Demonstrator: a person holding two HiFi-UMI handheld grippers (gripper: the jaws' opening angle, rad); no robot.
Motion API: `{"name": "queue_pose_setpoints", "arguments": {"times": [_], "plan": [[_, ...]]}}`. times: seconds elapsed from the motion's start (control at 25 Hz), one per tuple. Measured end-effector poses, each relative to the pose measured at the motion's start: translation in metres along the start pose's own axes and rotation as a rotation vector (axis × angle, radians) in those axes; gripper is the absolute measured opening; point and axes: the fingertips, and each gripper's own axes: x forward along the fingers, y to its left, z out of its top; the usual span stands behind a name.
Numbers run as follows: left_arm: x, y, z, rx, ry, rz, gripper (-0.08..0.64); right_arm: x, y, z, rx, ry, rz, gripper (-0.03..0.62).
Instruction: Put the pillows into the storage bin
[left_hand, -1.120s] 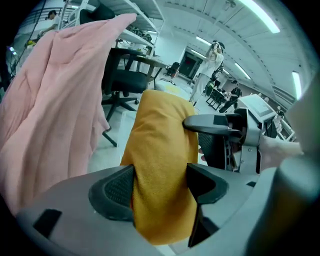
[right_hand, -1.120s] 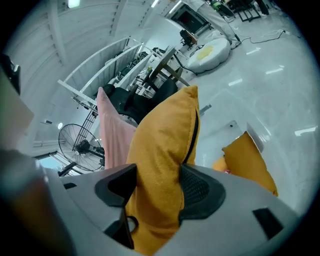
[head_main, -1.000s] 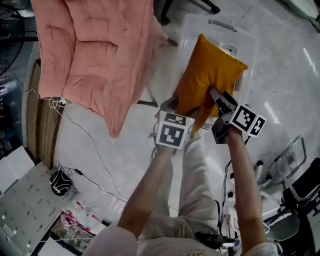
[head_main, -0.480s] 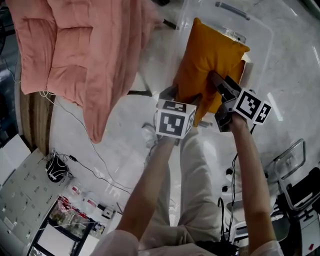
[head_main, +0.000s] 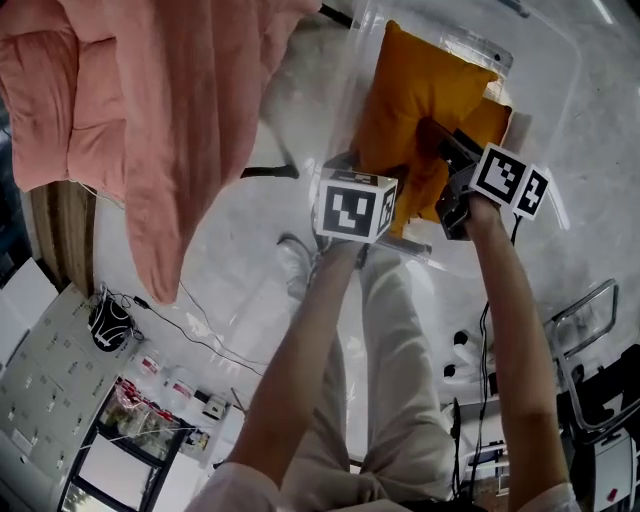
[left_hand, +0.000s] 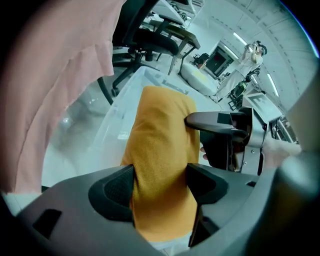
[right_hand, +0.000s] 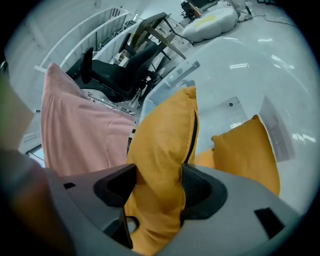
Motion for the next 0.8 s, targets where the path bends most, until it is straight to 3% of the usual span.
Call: {"name": "queue_pose_setpoints", "arguments": {"times": [0.24, 0.44, 0.64, 0.68, 0.8], "plan": [[0.036, 0.018, -0.012, -0.062, 0.044, 0.007, 0.351, 0.032, -0.032, -0.010, 0.008, 0.049, -0.049, 0.307], [0.060, 0.030, -0.032, -0.115, 0.107, -0.002, 0.364, 0.048, -0.062, -0.031, 0.045, 0.084, -0.160, 0.321], [0.071, 0.040, -0.047, -0.171, 0.140, 0.011, 0.370, 0.050, -0.066, -0.051, -0.065, 0.189, -0.170, 0.317], [0.069, 0.043, -0.046, -0.166, 0.134, 0.019, 0.342, 0.049, -0.061, -0.054, -0.083, 0.198, -0.161, 0.313], [0.062, 0.047, -0.038, -0.125, 0.105, 0.038, 0.350, 0.044, -0.049, -0.056, -0.131, 0.197, -0.137, 0.292]]}}
